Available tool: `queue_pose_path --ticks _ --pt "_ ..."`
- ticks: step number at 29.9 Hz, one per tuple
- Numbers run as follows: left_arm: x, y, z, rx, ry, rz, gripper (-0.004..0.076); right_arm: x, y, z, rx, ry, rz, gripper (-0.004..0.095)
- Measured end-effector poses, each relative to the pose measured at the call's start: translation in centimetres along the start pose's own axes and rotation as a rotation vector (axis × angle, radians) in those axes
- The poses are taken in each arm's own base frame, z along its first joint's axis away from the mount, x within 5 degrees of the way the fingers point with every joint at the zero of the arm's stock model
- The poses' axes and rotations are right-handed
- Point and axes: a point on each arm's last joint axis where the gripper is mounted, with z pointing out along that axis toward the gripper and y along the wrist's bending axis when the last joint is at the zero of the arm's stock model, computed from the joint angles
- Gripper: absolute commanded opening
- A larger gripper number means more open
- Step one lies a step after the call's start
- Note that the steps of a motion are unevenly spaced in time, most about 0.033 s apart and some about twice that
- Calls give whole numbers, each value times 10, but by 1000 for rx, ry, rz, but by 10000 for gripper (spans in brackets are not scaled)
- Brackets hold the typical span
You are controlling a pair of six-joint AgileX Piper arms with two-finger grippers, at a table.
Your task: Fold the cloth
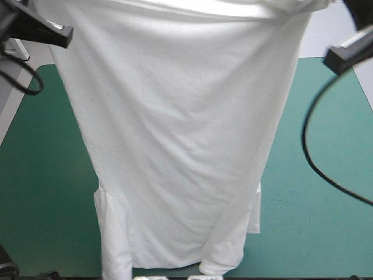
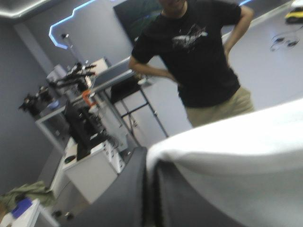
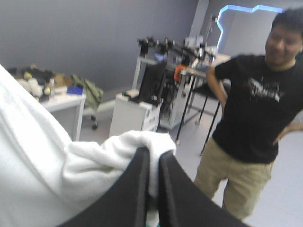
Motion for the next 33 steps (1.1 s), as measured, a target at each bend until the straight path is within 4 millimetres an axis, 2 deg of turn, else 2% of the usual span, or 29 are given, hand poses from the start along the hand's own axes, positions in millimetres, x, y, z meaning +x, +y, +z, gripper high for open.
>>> queue_pose_path --ticks 3,6,8,10,13,15,20,24,26,29,33 --pt "9 -14 31 -59 64 5 -3 32 -10 58 -5 130 27 -17" --pt "20 -20 69 -68 54 -48 -4 68 -19 118 0 209 47 -18" --pt "30 -17 95 -54 26 -104 -4 86 -27 148 18 215 52 -17" --pt "47 -9 123 -37 9 -181 -4 99 -35 168 41 197 61 -17" --pt "70 7 154 -20 -13 -268 -4 100 -48 178 90 128 48 -17" --pt "73 19 159 -16 -59 -303 -4 91 -54 176 122 59 33 -17" --pt "54 38 140 -2 -187 -318 -8 64 -54 157 144 -74 1 -17" --pt "51 38 133 20 -184 -321 -7 65 -53 154 136 -45 -7 -17" --pt "60 33 140 54 -106 -319 -7 73 -54 159 123 14 -1 -17" --pt "90 17 161 145 107 -318 -8 100 -58 175 96 165 38 -17" --pt "155 -17 200 295 468 -312 -9 155 -68 203 50 425 112 -17"
